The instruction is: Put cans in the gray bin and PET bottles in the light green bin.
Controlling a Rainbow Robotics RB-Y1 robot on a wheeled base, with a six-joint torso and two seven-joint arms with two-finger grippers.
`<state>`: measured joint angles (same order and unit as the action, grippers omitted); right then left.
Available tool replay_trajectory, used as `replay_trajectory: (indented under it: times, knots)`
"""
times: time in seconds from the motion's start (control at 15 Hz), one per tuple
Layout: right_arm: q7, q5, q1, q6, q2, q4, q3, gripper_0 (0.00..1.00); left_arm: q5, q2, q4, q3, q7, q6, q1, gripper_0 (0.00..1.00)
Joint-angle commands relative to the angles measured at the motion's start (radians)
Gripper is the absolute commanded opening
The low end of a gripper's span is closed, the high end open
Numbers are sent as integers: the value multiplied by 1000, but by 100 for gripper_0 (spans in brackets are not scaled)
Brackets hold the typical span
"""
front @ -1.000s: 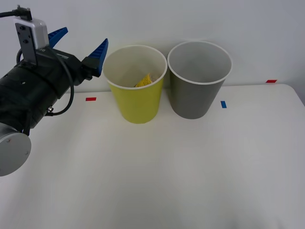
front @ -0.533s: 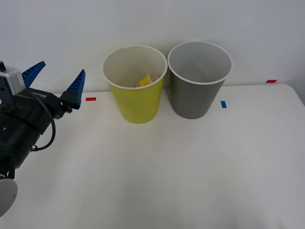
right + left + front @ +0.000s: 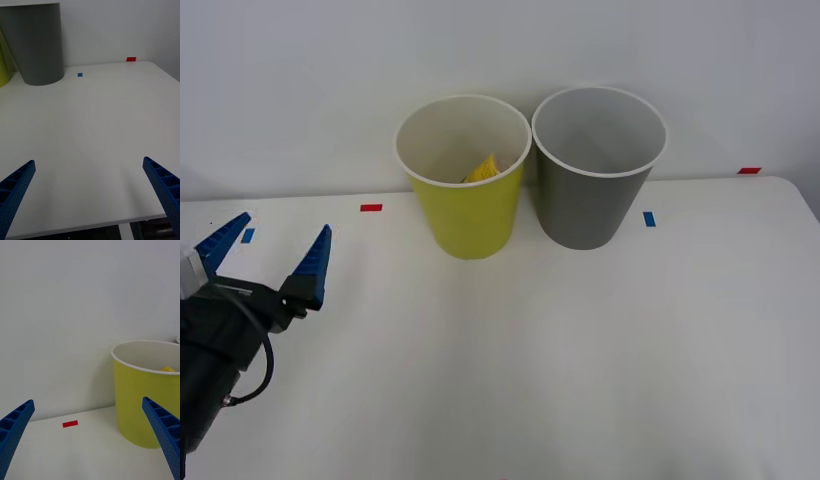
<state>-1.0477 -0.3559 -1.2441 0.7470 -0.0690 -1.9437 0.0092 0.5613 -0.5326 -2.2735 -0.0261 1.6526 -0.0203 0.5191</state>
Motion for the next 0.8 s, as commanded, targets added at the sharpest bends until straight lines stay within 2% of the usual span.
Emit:
replay_trajectory:
  times: [0.07,0.2,0.33,0.47,0.6,0.8]
  knots:
    - [0,0,0,0,0,0,0,100,-35,0,0,-22,6,-96,110,97]
    - [0,0,0,0,0,0,0,100,-106,2,2,-41,-5,-167,196,97]
    - [0,0,0,0,0,0,0,100,-126,3,3,-64,-14,-236,283,97]
    - [0,0,0,0,0,0,0,100,-189,3,52,-87,-27,-345,351,97]
    - [0,0,0,0,0,0,0,100,-199,3,101,-112,-45,-412,389,97]
    - [0,0,0,0,0,0,0,100,-218,20,103,-130,-60,-478,509,97]
